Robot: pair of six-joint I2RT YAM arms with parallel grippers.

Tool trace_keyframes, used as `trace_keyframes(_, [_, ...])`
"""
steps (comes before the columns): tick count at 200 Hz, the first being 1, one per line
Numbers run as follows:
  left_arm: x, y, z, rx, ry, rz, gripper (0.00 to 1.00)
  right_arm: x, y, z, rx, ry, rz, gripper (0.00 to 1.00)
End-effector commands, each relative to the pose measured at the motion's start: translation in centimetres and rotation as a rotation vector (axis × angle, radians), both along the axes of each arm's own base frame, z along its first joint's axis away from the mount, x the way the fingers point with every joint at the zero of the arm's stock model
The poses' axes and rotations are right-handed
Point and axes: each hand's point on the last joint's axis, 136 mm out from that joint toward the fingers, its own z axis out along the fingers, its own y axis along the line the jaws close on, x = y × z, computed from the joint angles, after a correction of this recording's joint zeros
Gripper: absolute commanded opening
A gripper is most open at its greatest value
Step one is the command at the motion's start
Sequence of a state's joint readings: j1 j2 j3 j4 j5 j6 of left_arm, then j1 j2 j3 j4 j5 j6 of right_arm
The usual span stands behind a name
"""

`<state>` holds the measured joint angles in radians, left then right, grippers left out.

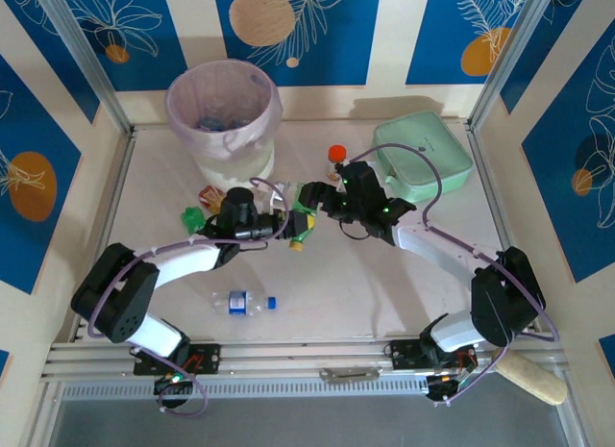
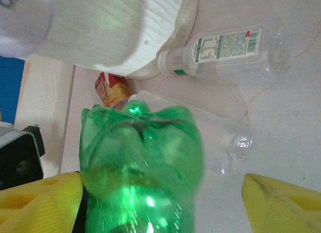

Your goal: Put the plastic bottles in the bin

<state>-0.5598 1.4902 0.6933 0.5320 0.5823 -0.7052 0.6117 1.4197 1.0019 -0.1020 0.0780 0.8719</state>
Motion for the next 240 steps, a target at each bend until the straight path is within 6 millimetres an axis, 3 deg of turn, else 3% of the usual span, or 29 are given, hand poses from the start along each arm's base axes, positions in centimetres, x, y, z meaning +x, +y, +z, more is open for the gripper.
trace_keyframes(1, [1.5,2.3,1.5,0.011,-0.057,0.081,0.37,0.3,-2.2,1.9,0.014,-0.032,-0.055,0.84])
trace_keyframes(39, [4.2,5.4,5.6,0.045,-0.157,0.151,0.32,0.2,-5.0,1.3,-0.001,-0.02,-0.118,0.86])
trace_keyframes(103, [9.2,7.8,17.6,0.097,-0.4,0.201,0.17,-0.7,-6.5,0.2,-0.012,0.003,-0.151,0.86])
trace_keyframes(144, [14.0,12.5,22.0,0.218,-0.486,0.362,0.17,-1.0,-7.0,0.4,-0.019,-0.015,-0.158,0.87])
trace_keyframes(166, [16.8,15.1,23.0,0.301,-0.508,0.43,0.17,-1.3,-7.5,0.6,-0.023,-0.023,-0.167,0.87])
trace_keyframes(191, [19.7,17.4,22.6,0.398,-0.481,0.478,0.17,-1.8,-8.3,0.5,-0.031,-0.027,-0.185,0.87])
trace_keyframes(240, [23.2,19.4,18.5,0.497,-0.334,0.485,0.22,-3.0,-9.9,0.6,-0.037,-0.044,-0.221,0.88])
